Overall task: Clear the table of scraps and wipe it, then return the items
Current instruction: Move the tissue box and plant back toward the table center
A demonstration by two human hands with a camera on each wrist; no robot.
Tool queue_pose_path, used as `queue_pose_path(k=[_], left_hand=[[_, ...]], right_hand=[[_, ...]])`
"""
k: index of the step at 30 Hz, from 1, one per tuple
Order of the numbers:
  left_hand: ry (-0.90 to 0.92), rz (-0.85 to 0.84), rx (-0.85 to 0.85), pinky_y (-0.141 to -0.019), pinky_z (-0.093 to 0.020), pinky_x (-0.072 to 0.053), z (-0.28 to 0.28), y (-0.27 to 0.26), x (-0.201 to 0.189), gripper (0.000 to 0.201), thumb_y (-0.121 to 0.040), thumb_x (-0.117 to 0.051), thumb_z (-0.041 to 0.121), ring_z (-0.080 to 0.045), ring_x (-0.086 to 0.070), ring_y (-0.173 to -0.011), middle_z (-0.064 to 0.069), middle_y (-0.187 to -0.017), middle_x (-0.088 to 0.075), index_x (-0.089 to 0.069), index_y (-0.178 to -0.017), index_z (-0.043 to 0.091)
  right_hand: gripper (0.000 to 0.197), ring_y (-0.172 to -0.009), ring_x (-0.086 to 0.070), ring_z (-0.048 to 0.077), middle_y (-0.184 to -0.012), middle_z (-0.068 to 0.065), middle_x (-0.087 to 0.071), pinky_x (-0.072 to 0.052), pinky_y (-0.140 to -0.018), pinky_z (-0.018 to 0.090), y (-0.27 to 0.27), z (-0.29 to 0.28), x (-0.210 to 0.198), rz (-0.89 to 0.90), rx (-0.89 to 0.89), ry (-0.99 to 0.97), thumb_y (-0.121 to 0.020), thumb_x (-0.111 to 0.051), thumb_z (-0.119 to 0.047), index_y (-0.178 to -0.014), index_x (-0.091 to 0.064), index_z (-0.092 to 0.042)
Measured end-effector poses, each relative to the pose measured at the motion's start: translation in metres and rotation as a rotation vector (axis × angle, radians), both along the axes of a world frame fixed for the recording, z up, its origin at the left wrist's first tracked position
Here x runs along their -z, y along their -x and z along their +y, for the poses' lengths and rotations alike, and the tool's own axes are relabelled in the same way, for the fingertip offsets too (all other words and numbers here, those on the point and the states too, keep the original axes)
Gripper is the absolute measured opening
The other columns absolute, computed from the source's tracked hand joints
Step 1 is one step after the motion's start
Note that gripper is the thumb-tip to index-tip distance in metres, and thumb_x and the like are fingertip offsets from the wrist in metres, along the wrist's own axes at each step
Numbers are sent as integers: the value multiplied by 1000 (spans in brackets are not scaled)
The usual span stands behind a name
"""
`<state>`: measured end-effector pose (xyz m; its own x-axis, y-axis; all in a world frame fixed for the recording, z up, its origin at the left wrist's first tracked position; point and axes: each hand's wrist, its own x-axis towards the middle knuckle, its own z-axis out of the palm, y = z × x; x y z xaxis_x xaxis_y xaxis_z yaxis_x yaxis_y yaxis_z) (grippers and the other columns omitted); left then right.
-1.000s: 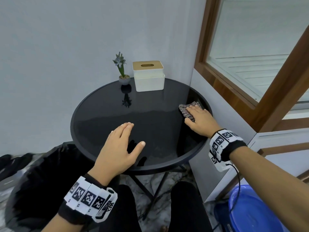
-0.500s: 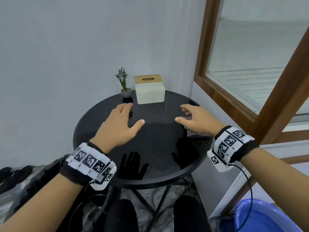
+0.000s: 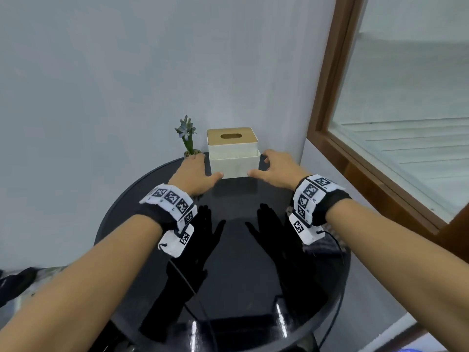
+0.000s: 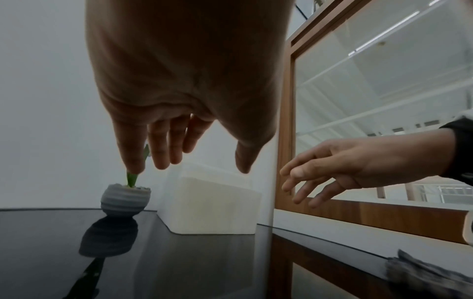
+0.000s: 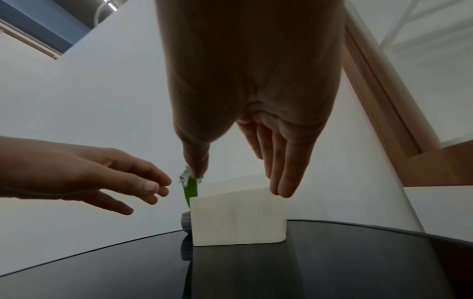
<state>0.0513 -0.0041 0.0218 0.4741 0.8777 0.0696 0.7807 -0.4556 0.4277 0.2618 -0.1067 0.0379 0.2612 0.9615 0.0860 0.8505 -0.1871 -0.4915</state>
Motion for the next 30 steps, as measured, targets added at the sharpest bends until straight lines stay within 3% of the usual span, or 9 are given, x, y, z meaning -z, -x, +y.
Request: queue_pose_path(k=[3,6,9,14,17,20,23,27,30], left_hand=[[2,-35,35,-93,-34,-41,18,-17,2,62,-85,-64,49,-25,-51,-113,-6,-117,-56,-49,-131,11],[-4,-53,75,-82,-31,-42,30,-32,2,34,-90,-64,33,-25,-57,-97,-4,-96,-56,-60,-116,12],[41,-102,57,-74,-28,-41,45,-39,5,18,-89,-65,32,-20,-56,-84,-1,-87,-58,-56,-97,18],[71,-117,5,-71,-27,-40,56,-45,9,28,-88,-65,32,-20,-57,-82,-2,-86,-61,-66,-100,7],[45,-84,5,-76,-36,-49,57,-46,10,31,-88,-66,30,-28,-63,-88,-13,-91,-66,-68,-94,0],[42,-146,-5,-69,-28,-42,54,-42,9,29,-83,-73,31,-21,-57,-81,-4,-85,-60,-69,-90,3],[67,-141,21,-64,-25,-42,50,-37,11,27,-81,-75,32,-19,-60,-81,-3,-86,-64,-67,-87,7],[104,-117,36,-72,-30,-51,35,-30,13,36,-79,-77,37,-20,-66,-86,-6,-91,-71,-71,-95,6],[101,-103,47,-68,-26,-48,17,-23,15,37,-79,-76,39,-18,-66,-85,-5,-92,-71,-69,-98,8]], right_hand=[[61,-106,-58,24,-122,10,-60,-40,-80,27,-12,29,7,15,60,27,-79,-68,-51,-123,-52,-11],[57,-93,-56,22,-116,9,-60,-39,-74,27,-23,53,14,29,88,52,-77,-69,-53,-113,-53,-12],[44,-86,-51,18,-107,6,-60,-37,-71,25,-28,67,18,44,79,74,-79,-70,-49,-104,-52,-17],[44,-88,-52,17,-107,6,-63,-38,-77,25,-26,78,25,88,34,83,-84,-69,-38,-118,-60,-11],[31,-85,-52,18,-101,7,-63,-38,-74,26,-27,80,24,95,64,62,-86,-68,-34,-105,-62,-10],[31,-83,-54,20,-93,6,-61,-40,-68,25,-28,75,22,87,92,75,-85,-69,-35,-99,-62,-8],[28,-78,-54,20,-84,2,-58,-33,-52,20,-29,63,18,48,81,85,-83,-70,-37,-86,-58,-12],[31,-78,-53,18,-77,-2,-55,-30,-52,17,-25,31,13,5,48,97,-84,-69,-36,-75,-48,-16],[32,-76,-62,22,-76,2,-63,-39,-56,25,-23,9,16,10,57,103,-81,-71,-41,-70,-51,-18]])
